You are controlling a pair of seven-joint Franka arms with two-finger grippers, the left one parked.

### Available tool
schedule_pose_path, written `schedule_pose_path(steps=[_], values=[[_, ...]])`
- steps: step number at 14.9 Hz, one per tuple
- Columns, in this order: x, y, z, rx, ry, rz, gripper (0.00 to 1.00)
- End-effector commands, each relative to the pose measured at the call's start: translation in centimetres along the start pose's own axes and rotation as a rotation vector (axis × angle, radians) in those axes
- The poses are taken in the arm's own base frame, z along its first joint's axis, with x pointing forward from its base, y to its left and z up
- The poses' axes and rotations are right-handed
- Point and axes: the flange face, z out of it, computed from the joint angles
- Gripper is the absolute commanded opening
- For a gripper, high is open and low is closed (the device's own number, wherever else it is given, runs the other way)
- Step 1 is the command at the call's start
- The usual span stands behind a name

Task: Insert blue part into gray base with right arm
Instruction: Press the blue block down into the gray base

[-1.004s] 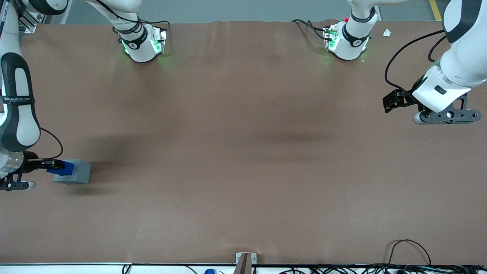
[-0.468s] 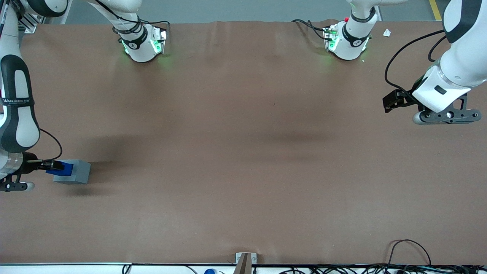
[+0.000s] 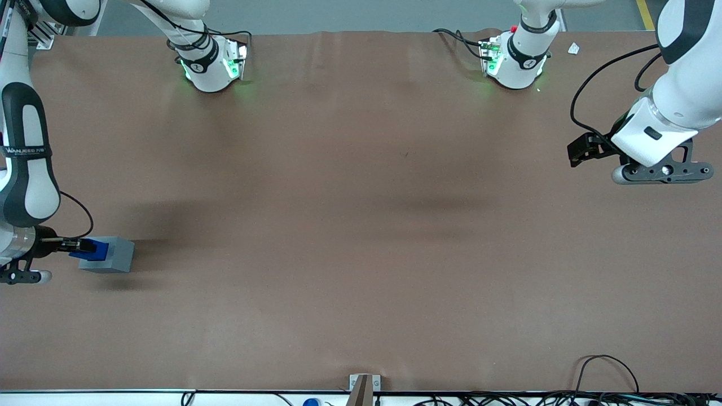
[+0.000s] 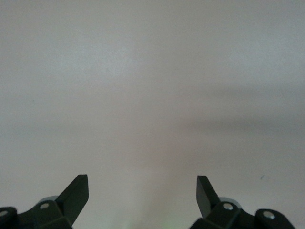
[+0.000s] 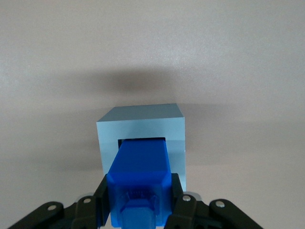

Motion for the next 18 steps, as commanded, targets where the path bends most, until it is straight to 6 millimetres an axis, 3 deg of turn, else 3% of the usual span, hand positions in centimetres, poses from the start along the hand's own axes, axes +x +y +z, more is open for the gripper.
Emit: schedule_pose_path(steps=[1, 18], values=[[0.31, 0.46, -0.11, 0.006, 0.010, 0.025, 0.00], [0.70, 0.49, 0.42, 0.013, 0.042, 0.035, 0.01]])
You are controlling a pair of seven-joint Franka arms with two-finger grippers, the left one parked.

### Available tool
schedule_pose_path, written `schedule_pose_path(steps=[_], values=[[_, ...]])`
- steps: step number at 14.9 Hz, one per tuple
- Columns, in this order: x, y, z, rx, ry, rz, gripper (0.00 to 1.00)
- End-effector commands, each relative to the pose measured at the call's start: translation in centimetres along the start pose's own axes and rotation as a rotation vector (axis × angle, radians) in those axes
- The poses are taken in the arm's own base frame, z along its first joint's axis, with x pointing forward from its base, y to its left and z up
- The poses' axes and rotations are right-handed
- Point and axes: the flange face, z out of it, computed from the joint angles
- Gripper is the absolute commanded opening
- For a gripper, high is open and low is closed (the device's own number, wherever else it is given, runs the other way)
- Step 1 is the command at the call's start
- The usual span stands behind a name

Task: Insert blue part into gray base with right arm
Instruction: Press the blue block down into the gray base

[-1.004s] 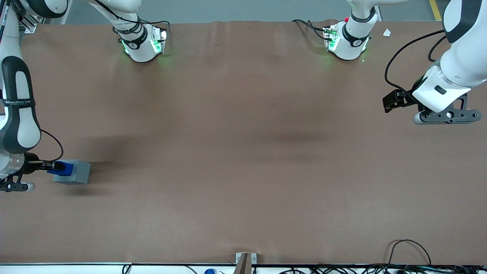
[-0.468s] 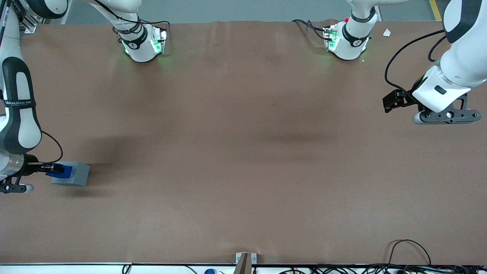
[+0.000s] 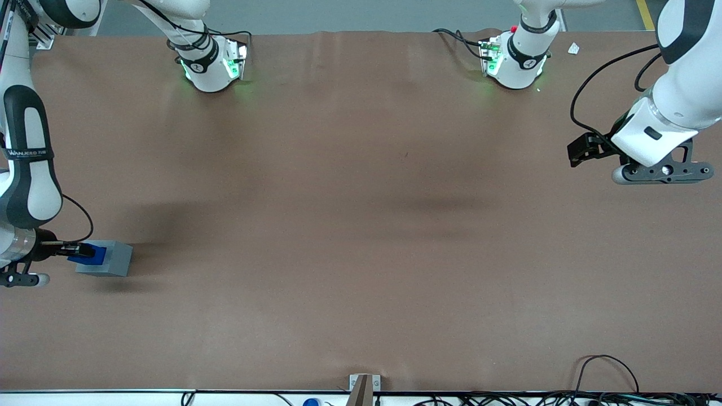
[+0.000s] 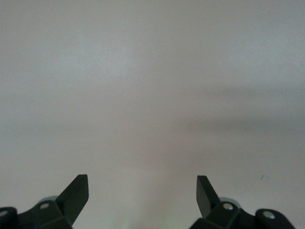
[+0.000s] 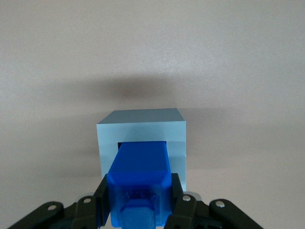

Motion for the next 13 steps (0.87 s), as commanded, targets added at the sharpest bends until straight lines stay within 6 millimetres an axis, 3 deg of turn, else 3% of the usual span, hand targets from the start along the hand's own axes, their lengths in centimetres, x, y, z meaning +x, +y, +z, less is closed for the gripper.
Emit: schedule_pose_path(steps=[1, 13], values=[[0.03, 0.23, 0.41, 0.022, -0.008, 0.029, 0.01], [0.23, 0.30, 0.26, 0.017, 0.006, 0.025, 0.01]])
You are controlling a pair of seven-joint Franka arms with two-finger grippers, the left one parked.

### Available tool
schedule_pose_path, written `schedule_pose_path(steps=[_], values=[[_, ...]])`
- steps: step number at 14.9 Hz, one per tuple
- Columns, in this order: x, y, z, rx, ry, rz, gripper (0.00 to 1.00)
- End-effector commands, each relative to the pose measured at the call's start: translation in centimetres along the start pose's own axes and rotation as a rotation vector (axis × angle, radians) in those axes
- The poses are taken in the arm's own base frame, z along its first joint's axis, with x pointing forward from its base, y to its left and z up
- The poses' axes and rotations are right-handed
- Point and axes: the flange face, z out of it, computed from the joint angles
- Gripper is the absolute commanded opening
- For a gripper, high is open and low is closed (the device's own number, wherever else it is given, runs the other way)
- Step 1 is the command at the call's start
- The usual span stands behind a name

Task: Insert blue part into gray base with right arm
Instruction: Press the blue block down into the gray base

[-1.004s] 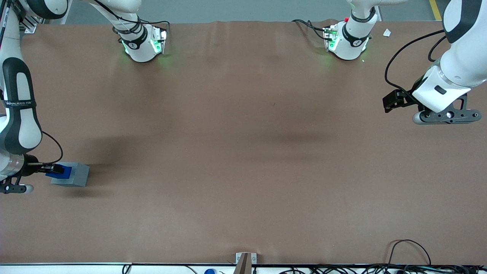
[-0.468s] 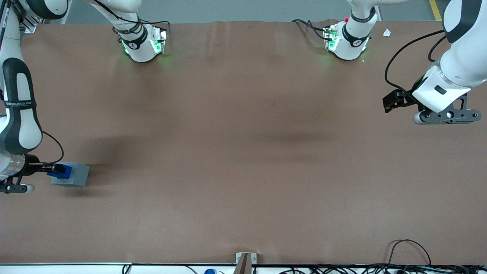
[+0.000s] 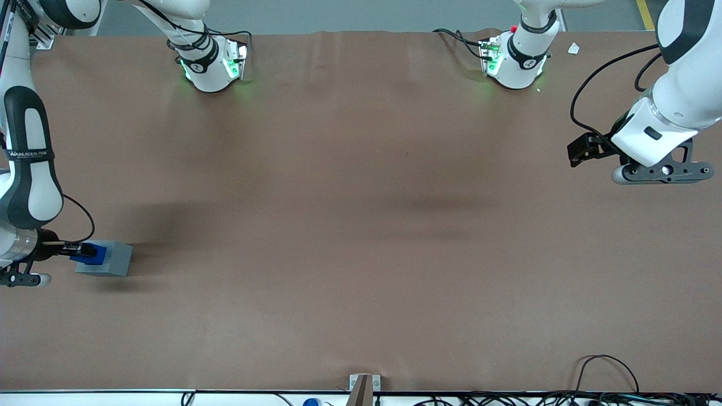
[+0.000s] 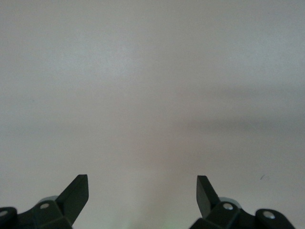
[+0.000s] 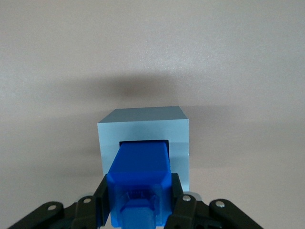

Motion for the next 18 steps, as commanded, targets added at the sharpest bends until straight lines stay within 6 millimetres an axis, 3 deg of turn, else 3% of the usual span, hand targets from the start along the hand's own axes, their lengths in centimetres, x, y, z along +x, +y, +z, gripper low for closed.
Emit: schedule_pose_path(steps=[1, 10, 12, 13, 14, 15, 16, 18], values=[[0.3, 0.5, -0.1, 0.010, 0.022, 0.020, 0.01], [0.3, 1.1, 1.0, 0.010, 0.023, 0.032, 0.01], [0.3, 1.0, 1.1, 0.011, 0.020, 0.030, 0.05], [0.3, 1.0, 1.1, 0.011, 0.019, 0.030, 0.21], [0.3, 0.9, 1.1, 0.011, 0.019, 0.028, 0.55], [0.3, 0.8, 1.1, 0.012, 0.016, 0.028, 0.80], [0.2, 1.0, 1.1, 0.013, 0.016, 0.032, 0.99], [0.3, 0.9, 1.1, 0.013, 0.015, 0.028, 1.00]])
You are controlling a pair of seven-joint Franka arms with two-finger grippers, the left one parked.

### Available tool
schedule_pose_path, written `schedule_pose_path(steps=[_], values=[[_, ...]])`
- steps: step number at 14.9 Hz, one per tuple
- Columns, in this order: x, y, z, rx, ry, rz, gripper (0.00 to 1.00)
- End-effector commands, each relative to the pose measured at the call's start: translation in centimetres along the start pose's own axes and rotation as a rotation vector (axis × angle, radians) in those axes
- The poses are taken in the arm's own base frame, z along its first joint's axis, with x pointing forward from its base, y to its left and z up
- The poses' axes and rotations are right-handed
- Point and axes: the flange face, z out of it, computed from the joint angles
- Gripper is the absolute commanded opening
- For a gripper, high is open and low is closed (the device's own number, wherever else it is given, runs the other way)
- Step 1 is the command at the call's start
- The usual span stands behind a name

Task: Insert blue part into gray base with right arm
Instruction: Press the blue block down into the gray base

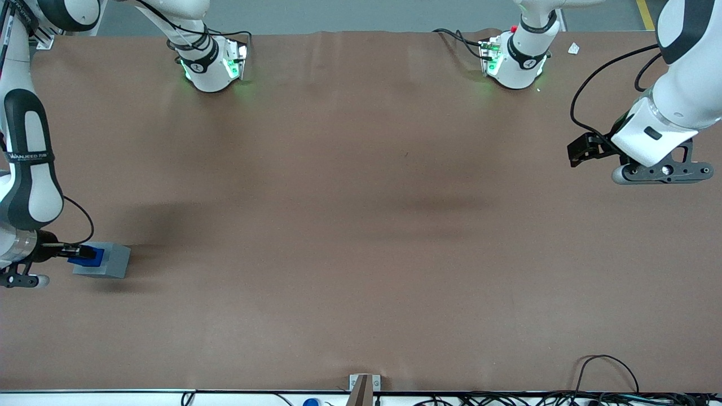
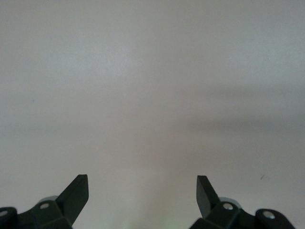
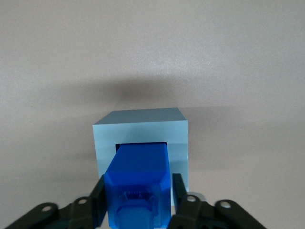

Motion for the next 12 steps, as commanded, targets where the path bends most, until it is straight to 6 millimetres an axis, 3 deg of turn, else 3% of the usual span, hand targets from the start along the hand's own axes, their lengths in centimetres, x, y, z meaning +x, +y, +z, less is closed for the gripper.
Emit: schedule_pose_path(steps=[1, 8, 10, 12], values=[[0.1, 0.2, 0.0, 0.010, 0.006, 0.004, 1.00], [-0.1, -1.9, -1.6, 0.008, -0.048, -0.034, 1.00], [-0.8, -2.9, -6.5, -0.002, -0.042, -0.041, 1.00], [-1.8, -3.0, -9.1, 0.004, -0.066, -0.040, 1.00]])
